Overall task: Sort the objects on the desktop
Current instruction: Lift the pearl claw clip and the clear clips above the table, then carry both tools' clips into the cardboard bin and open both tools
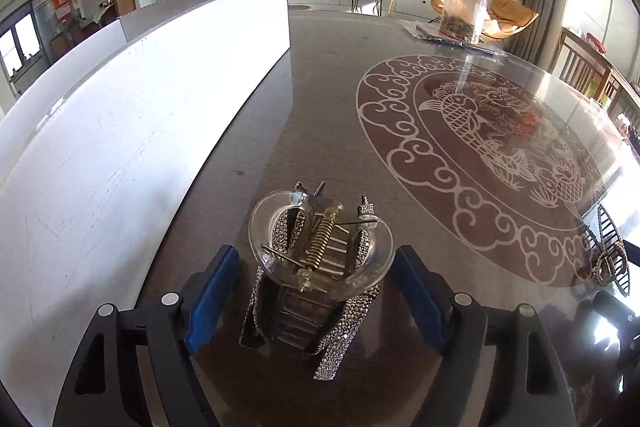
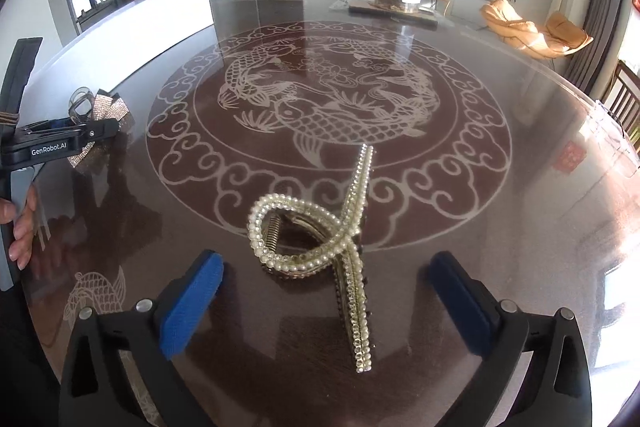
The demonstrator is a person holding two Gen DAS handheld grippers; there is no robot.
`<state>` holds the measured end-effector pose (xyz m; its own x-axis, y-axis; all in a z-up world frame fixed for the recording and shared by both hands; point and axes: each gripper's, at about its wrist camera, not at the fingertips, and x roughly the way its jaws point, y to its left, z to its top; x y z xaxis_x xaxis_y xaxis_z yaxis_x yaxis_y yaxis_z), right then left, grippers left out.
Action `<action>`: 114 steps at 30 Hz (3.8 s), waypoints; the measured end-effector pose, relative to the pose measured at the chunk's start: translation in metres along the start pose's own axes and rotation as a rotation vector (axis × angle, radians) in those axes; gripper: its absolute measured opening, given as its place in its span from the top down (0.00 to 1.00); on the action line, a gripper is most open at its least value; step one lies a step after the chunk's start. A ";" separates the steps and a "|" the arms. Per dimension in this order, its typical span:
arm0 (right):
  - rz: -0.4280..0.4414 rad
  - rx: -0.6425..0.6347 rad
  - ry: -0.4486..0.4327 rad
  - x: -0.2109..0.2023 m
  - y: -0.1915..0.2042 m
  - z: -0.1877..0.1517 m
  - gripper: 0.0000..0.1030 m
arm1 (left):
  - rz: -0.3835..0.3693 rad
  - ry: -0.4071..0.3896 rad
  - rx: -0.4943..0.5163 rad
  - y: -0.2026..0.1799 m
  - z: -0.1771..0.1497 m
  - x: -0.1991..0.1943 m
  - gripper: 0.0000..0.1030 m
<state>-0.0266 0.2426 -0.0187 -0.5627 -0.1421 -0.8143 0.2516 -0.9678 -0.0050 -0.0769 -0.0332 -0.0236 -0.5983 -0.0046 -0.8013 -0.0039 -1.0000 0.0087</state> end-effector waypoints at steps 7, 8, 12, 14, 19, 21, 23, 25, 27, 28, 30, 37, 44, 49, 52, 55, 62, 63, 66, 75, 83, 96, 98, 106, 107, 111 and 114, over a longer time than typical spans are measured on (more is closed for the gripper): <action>-0.003 0.001 0.001 0.000 0.000 0.000 0.00 | -0.013 0.040 0.008 0.001 0.001 0.005 0.00; -0.004 0.001 0.001 0.000 0.000 0.000 0.00 | -0.014 0.041 0.010 0.000 0.001 0.006 0.00; -0.004 0.001 0.001 0.000 0.000 0.000 0.00 | -0.049 0.052 0.044 0.001 -0.003 0.003 0.00; -0.004 0.001 0.001 0.000 0.000 0.000 0.00 | -0.069 0.055 0.072 -0.001 -0.007 -0.001 0.00; -0.004 0.001 0.001 0.001 0.000 0.000 0.00 | -0.111 0.050 0.138 -0.015 -0.009 -0.002 0.00; -0.004 0.001 0.001 0.000 0.000 0.000 0.00 | -0.134 0.049 0.127 -0.013 -0.006 -0.002 0.00; -0.004 0.001 0.001 0.000 0.000 0.000 0.00 | -0.204 0.041 0.055 -0.001 -0.002 -0.004 0.00; -0.004 0.001 0.001 0.000 0.000 0.000 0.00 | -0.288 0.028 -0.038 0.014 0.002 -0.005 0.00; -0.004 0.001 0.001 0.000 0.000 0.000 0.00 | -0.337 0.014 -0.090 0.023 0.002 -0.006 0.00; -0.004 0.001 0.001 0.000 0.000 0.000 0.00 | -0.339 0.009 -0.094 0.023 0.001 -0.006 0.00; -0.003 0.001 0.001 0.000 0.000 0.000 0.00 | -0.293 0.006 -0.047 0.014 0.000 -0.006 0.00; -0.003 0.001 0.001 0.000 0.000 0.000 0.00 | -0.142 -0.006 0.020 0.002 -0.003 -0.006 0.19; 0.015 0.005 -0.005 -0.001 -0.002 0.000 0.00 | -0.099 -0.020 0.015 0.009 -0.012 -0.015 0.48; 0.111 0.038 0.055 -0.006 -0.012 0.005 0.03 | -0.084 -0.024 0.085 -0.012 -0.022 -0.023 0.48; 0.155 0.014 0.065 -0.005 -0.001 0.008 0.09 | -0.078 -0.028 0.105 -0.018 -0.025 -0.024 0.48; 0.085 -0.021 0.045 -0.002 0.009 0.013 0.38 | -0.092 -0.021 0.093 -0.015 -0.025 -0.025 0.48; 0.112 0.118 0.041 -0.019 -0.016 0.021 0.55 | -0.173 -0.015 -0.036 0.004 -0.027 -0.043 0.49; 0.117 0.111 0.026 -0.027 -0.013 0.024 0.55 | -0.194 -0.019 -0.067 0.008 -0.028 -0.050 0.49; 0.142 0.061 -0.022 -0.046 0.005 0.045 0.55 | -0.217 -0.043 -0.116 0.019 -0.023 -0.078 0.49; 0.408 -0.203 -0.189 -0.086 0.164 0.175 0.55 | -0.072 -0.199 -0.245 0.129 0.043 -0.173 0.48; 0.525 -0.413 -0.131 -0.031 0.331 0.255 0.55 | 0.083 -0.001 -0.391 0.222 0.040 -0.124 0.49; 0.459 -0.434 0.158 0.097 0.370 0.262 0.35 | 0.069 0.192 -0.464 0.216 0.015 -0.073 0.45; 0.444 -0.440 0.139 0.090 0.369 0.266 0.32 | 0.091 0.175 -0.457 0.214 0.014 -0.078 0.32; 0.411 -0.465 0.080 0.045 0.345 0.278 0.00 | 0.205 0.034 -0.483 0.200 0.018 -0.109 0.08; 0.405 -0.467 0.083 0.042 0.341 0.278 0.00 | 0.208 0.028 -0.484 0.197 0.018 -0.112 0.08; 0.394 -0.486 0.086 0.032 0.330 0.276 0.00 | 0.262 0.000 -0.470 0.187 0.020 -0.124 0.08; 0.393 -0.493 0.082 0.027 0.325 0.274 0.00 | 0.321 -0.017 -0.469 0.185 0.021 -0.132 0.08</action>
<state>-0.1757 -0.1332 0.1163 -0.2971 -0.4319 -0.8516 0.7712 -0.6344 0.0527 -0.0156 -0.2177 0.0959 -0.5237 -0.3126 -0.7925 0.5341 -0.8452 -0.0196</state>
